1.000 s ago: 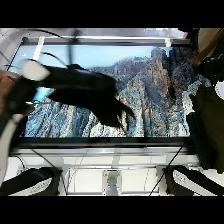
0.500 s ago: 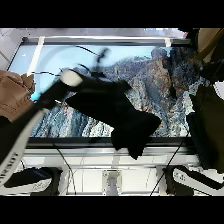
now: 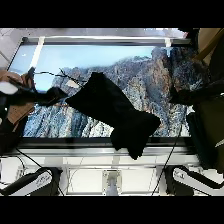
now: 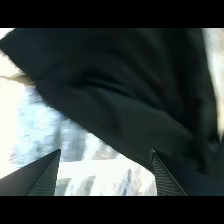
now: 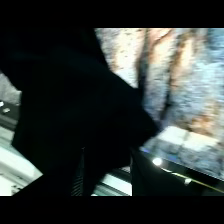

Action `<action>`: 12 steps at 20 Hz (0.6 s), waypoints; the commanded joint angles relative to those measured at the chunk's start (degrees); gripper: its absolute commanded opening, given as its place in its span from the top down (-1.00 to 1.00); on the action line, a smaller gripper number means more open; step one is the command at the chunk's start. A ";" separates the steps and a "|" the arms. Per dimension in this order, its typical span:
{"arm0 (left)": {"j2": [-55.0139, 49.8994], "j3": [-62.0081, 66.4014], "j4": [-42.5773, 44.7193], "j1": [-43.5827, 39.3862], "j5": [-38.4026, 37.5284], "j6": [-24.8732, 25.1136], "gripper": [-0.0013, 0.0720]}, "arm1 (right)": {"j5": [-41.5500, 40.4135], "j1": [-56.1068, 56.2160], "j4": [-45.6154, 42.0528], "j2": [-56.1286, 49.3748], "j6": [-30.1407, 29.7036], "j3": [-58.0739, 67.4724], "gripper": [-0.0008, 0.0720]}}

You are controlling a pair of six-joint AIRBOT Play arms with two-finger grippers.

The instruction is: Fold the clothes and pants, and hang the long-sleeved shirts on hangers.

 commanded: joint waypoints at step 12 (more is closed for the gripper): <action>-20.72 -6.08 -34.03 -3.48 26.36 9.90 -0.55 | -6.43 7.32 6.75 0.85 -0.55 -6.19 -0.09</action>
